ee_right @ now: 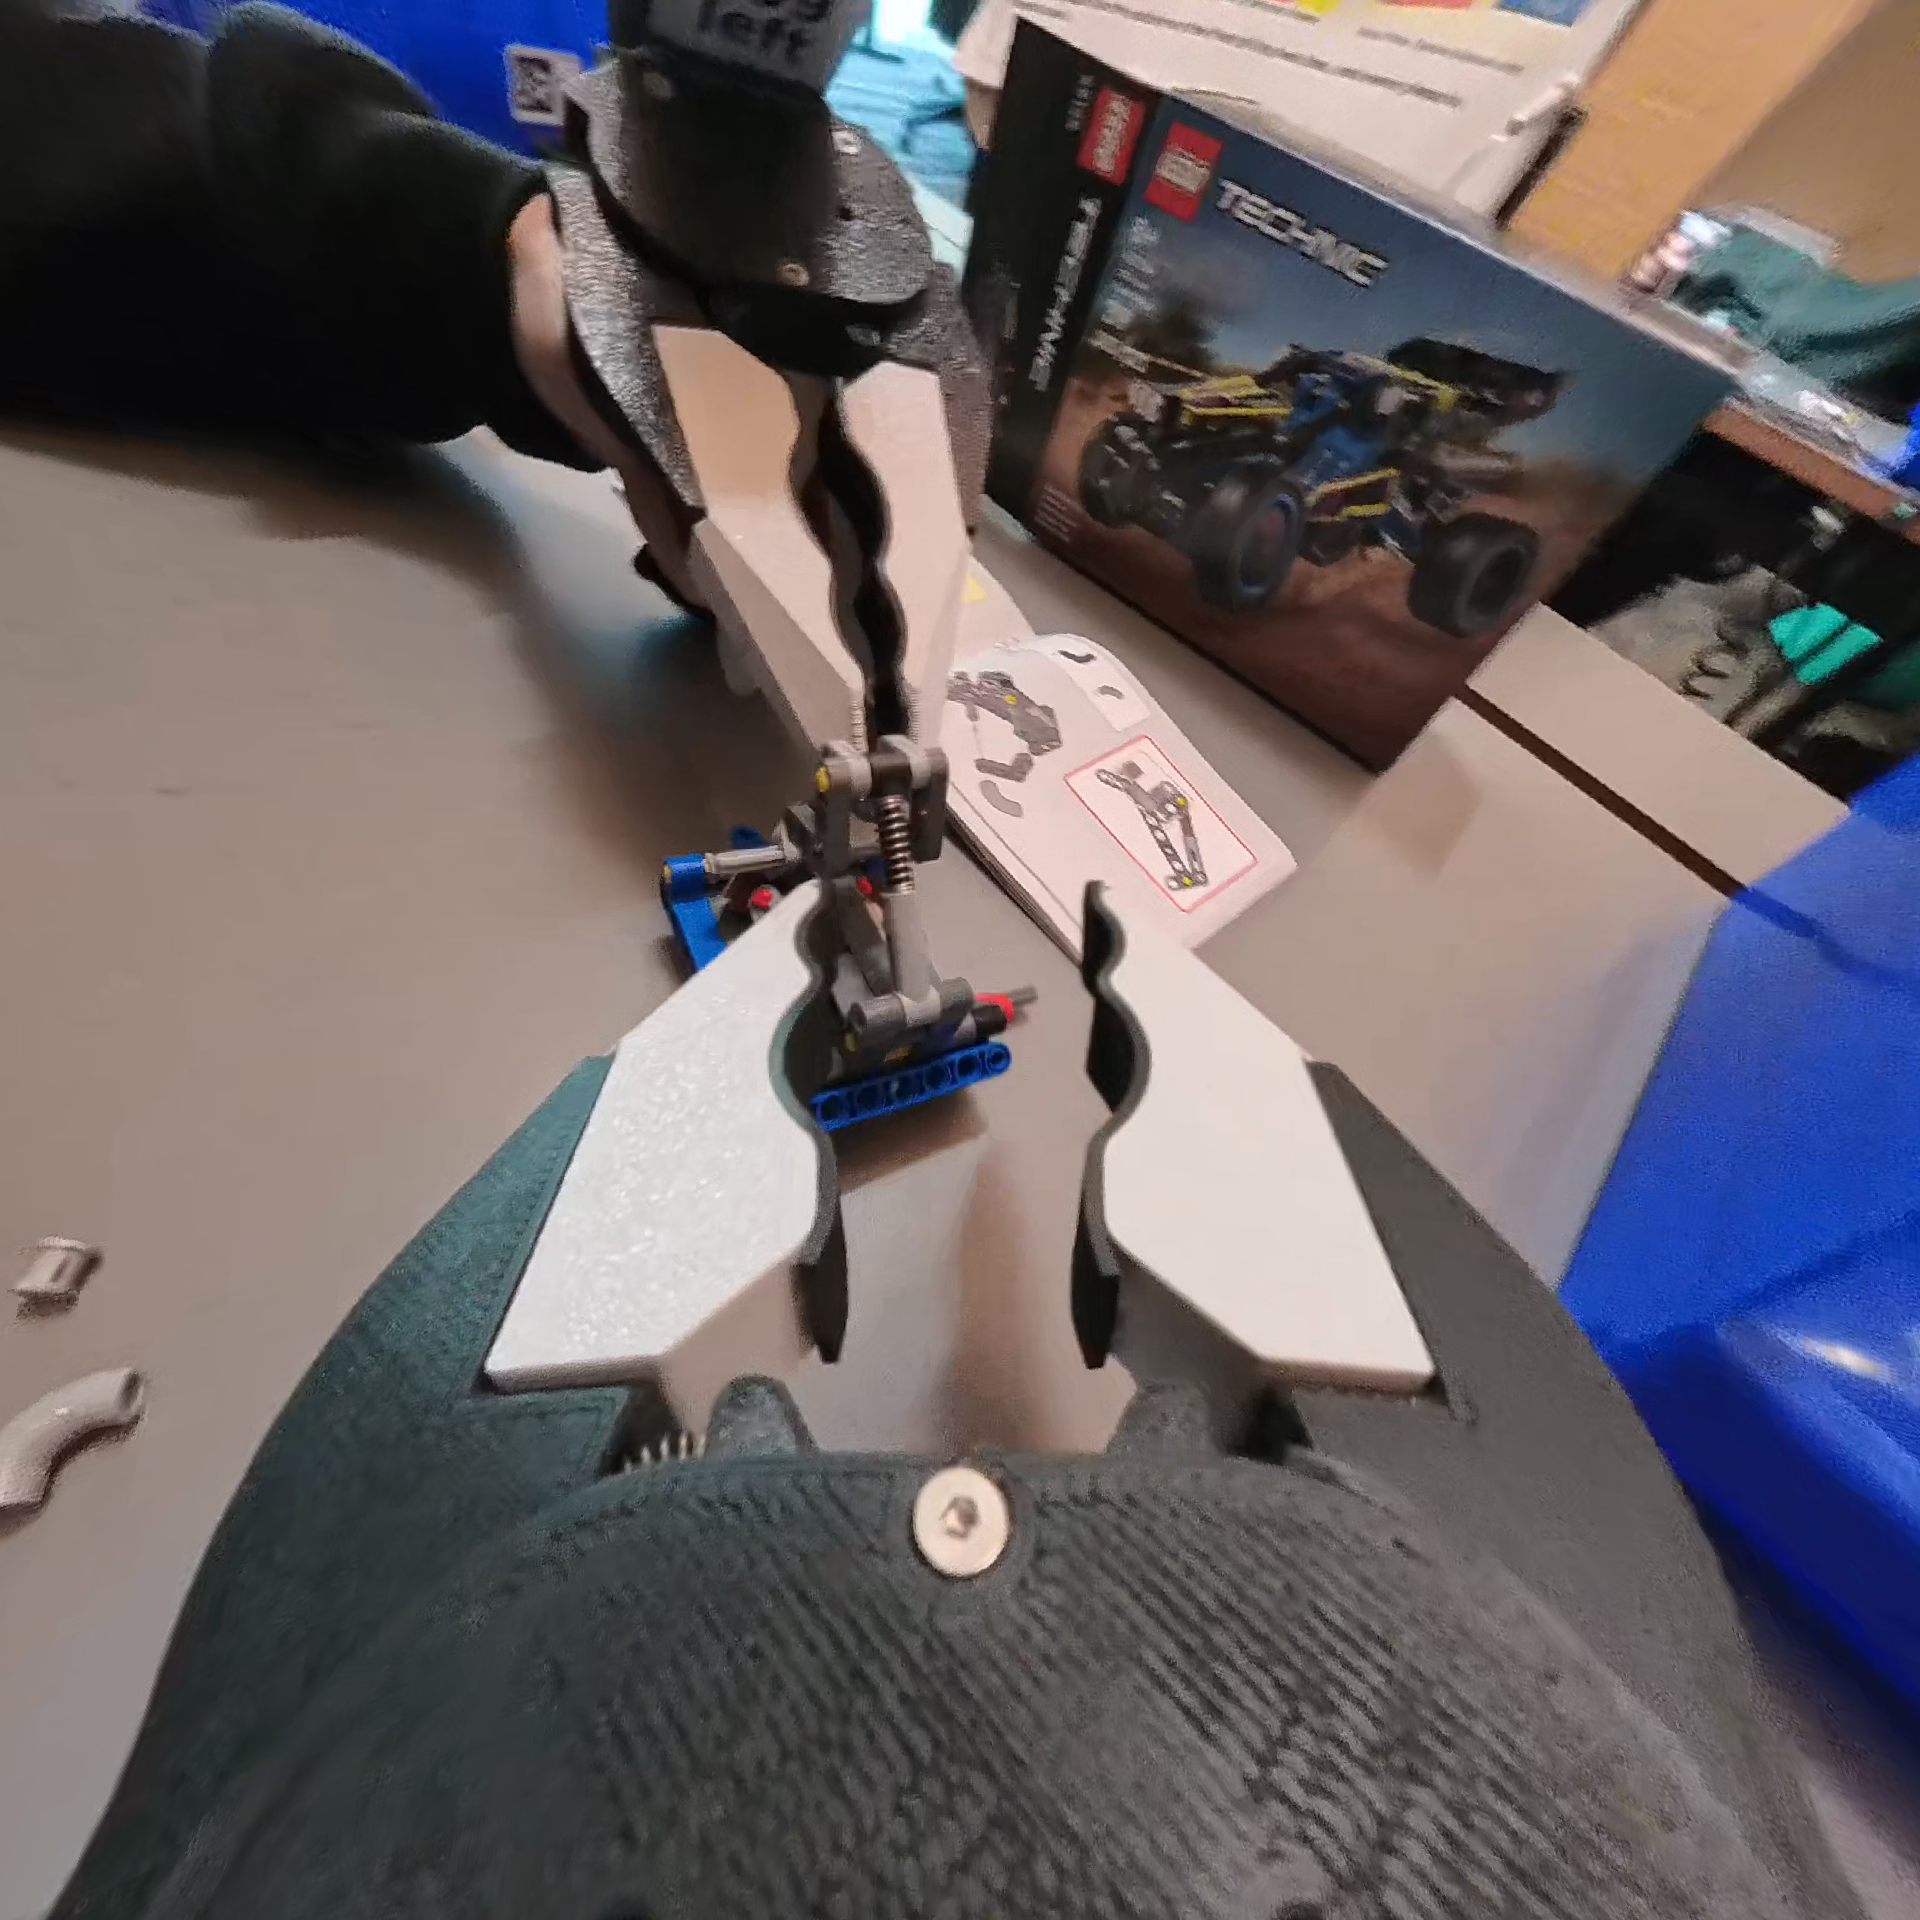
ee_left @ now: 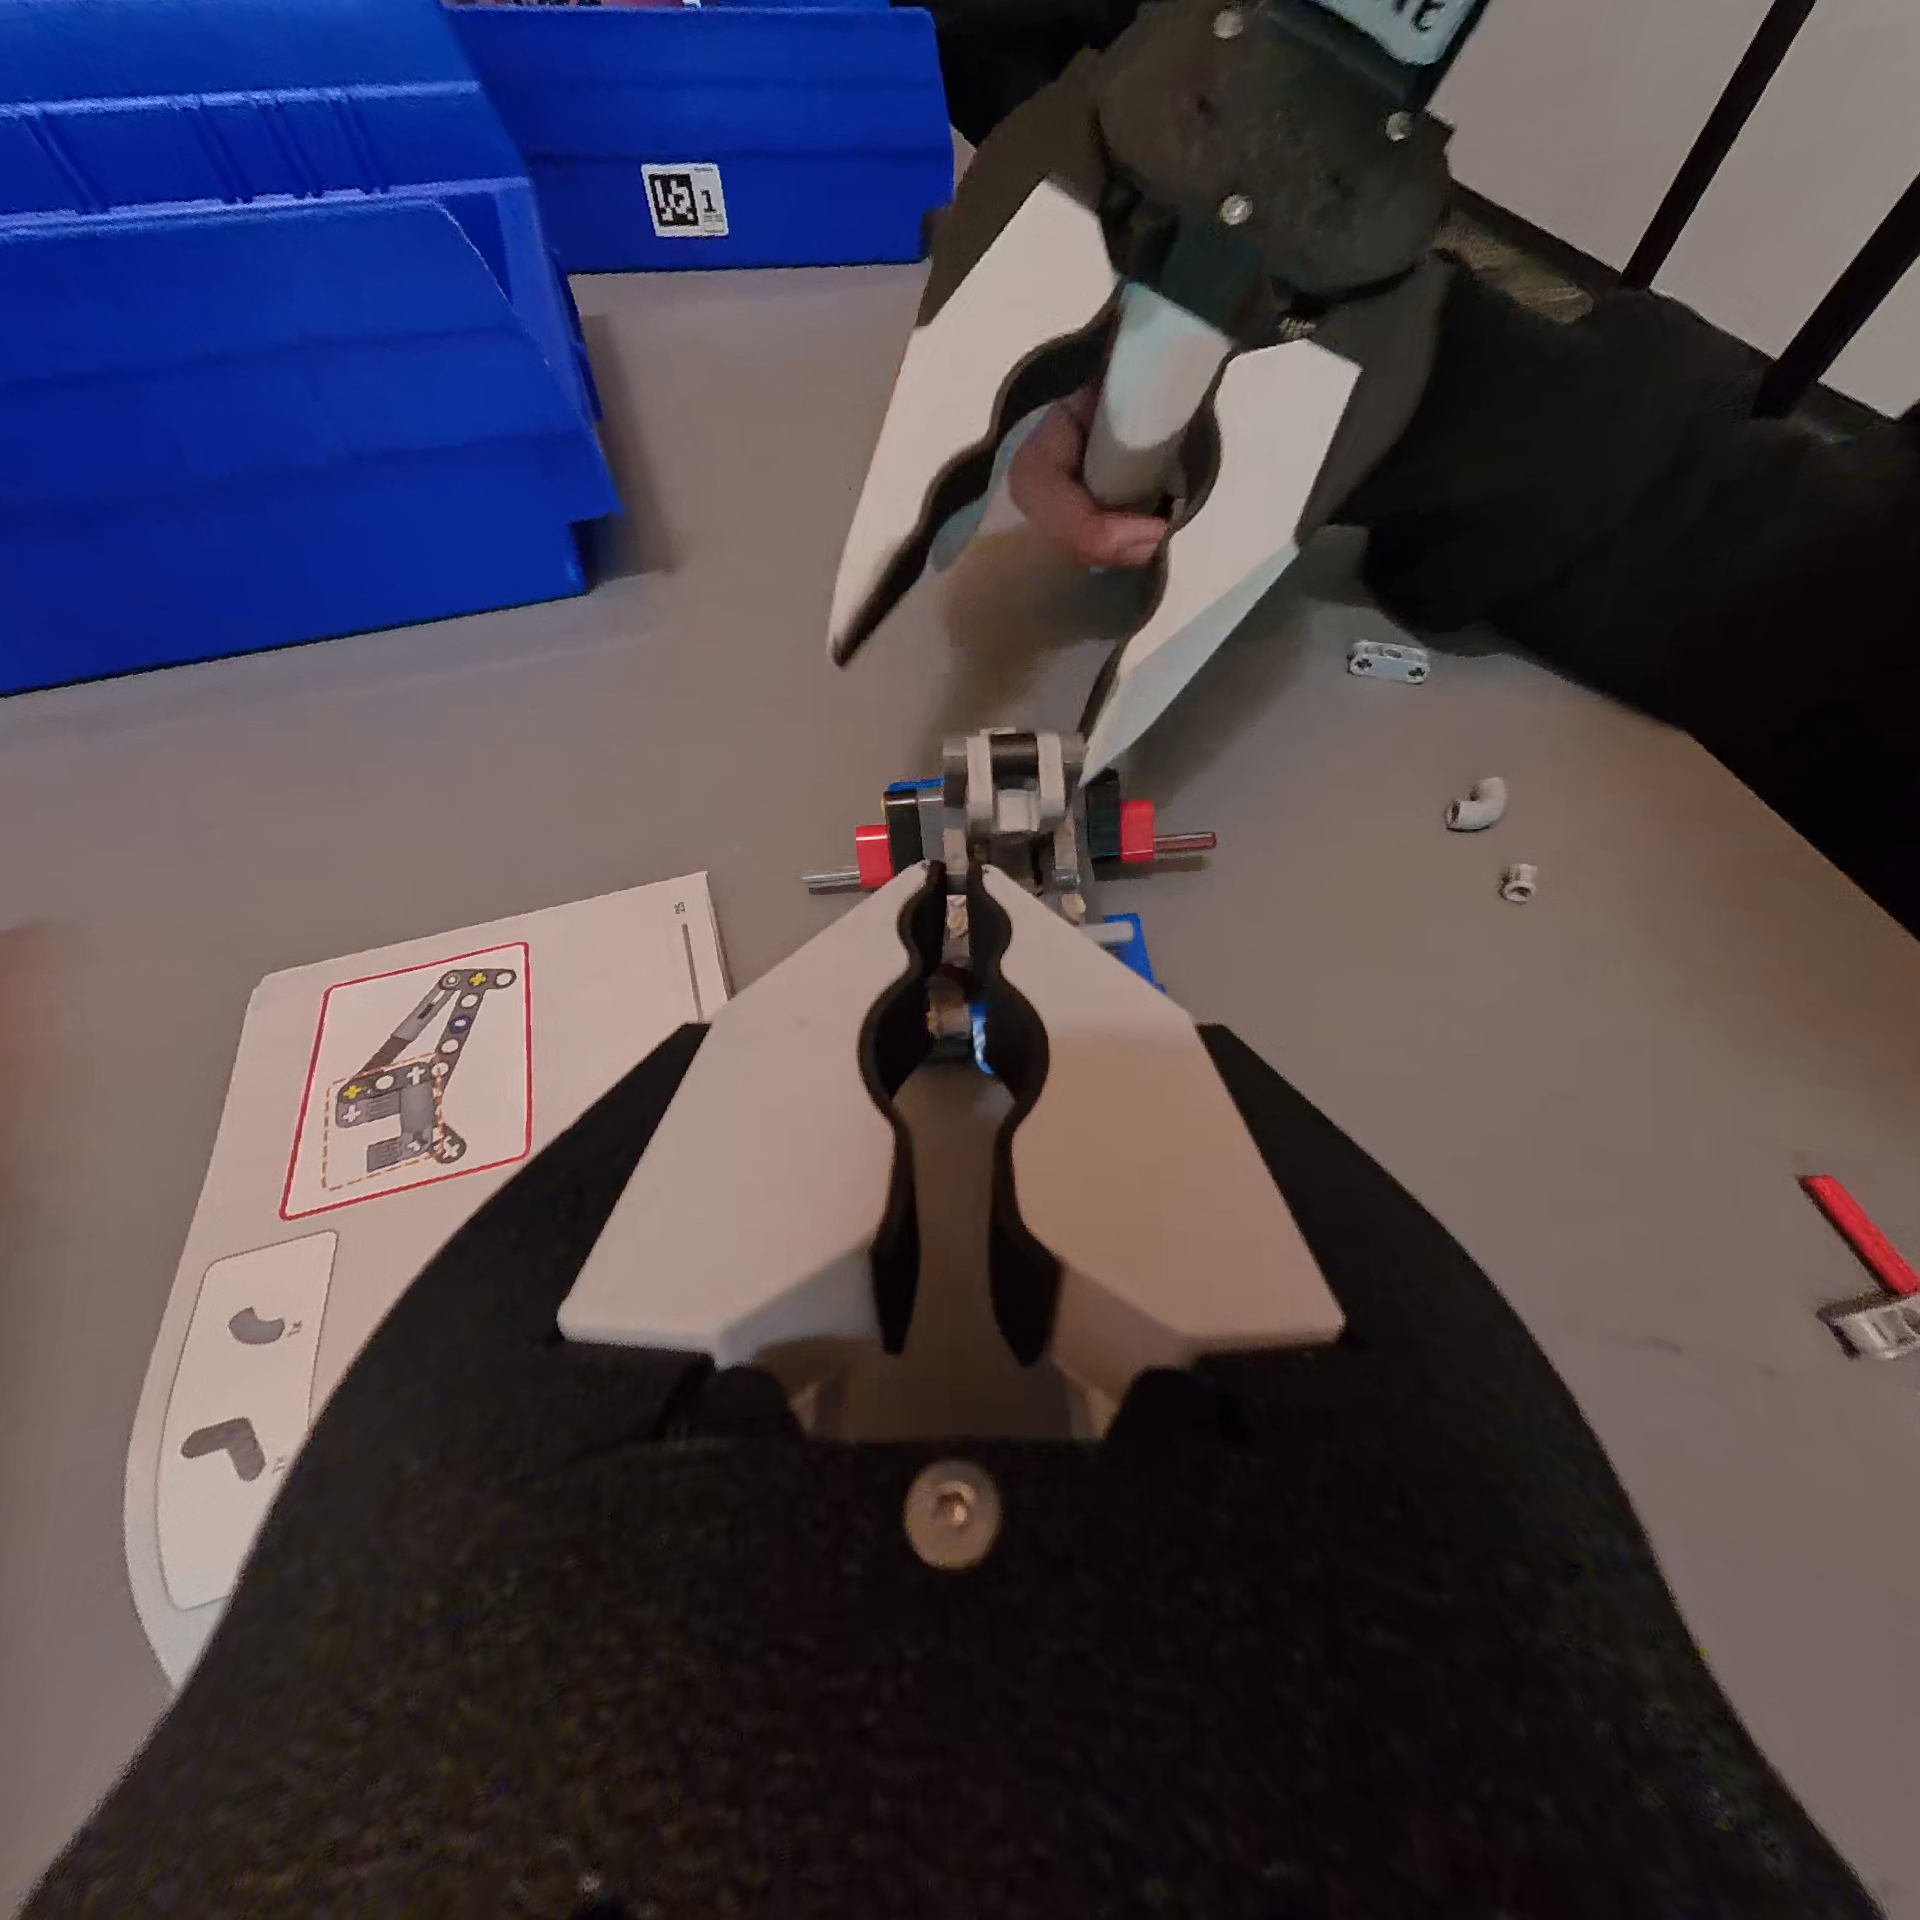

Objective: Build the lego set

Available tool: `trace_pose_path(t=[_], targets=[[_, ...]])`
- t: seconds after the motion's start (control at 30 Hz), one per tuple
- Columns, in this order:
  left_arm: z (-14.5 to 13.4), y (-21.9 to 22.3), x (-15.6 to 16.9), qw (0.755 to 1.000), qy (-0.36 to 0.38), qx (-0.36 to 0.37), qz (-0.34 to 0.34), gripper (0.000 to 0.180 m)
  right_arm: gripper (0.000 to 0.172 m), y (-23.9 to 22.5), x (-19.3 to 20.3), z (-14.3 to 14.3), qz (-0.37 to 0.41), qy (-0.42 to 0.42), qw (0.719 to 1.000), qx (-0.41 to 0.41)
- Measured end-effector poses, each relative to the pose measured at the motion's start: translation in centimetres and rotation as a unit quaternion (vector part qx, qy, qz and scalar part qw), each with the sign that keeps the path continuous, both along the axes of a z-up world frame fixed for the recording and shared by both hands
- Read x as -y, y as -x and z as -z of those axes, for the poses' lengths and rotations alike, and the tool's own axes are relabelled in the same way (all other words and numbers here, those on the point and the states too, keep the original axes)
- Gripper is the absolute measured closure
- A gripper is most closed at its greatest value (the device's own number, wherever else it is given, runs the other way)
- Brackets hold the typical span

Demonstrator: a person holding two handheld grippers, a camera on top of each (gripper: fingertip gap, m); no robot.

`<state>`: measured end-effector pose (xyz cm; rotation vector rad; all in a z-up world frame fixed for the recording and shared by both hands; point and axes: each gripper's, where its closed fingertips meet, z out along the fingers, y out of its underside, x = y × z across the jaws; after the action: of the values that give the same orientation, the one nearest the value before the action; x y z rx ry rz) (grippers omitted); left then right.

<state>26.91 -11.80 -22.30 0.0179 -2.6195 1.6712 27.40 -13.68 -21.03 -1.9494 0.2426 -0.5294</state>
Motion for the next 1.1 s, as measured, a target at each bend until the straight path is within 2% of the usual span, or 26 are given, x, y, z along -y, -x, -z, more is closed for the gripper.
trace_pose_path(t=[0.07,0.17,0.2,0.33,0.53,0.63,1.0,1.1], targets=[[-0.1,0.0,0.1,1.0,0.001,-0.004,-0.005,0.18,0.124,0.0,0.7,-0.9,0.045,-0.012,0.999,0.009],[-0.3,-0.2,0.3,1.0,0.006,-0.013,-0.017,0.18,0.139,1.4,-0.1,-1.8,0.071,-0.031,0.997,-0.021],[-0.3,-0.2,0.4,1.0,0.007,-0.016,-0.018,0.18,0.139,1.7,-0.5,-1.8,0.086,-0.028,0.996,-0.026],[-0.1,-0.3,0.4,1.0,0.002,-0.016,-0.025,0.18,0.151,1.3,0.1,-0.9,0.217,0.011,0.976,-0.011],[-0.2,-0.3,0.5,0.999,0.007,-0.02,-0.031,0.18,0.16,1.4,-1.4,-0.9,0.243,-0.055,0.966,-0.062],[0.0,-0.3,0.6,0.999,0.003,-0.021,-0.032,0.18,0.166,1.1,-1.2,-0.6,0.26,-0.039,0.963,-0.062],[0.6,-0.5,0.2,0.999,-0.015,-0.003,-0.031,0.18,0.167,0.7,-1.2,0.1,0.277,-0.006,0.961,-0.001],[0.4,-0.7,-0.1,0.999,-0.016,0.002,-0.03,0.166,0.167,0.4,-0.9,0.5,0.293,0.033,0.955,0.028]])
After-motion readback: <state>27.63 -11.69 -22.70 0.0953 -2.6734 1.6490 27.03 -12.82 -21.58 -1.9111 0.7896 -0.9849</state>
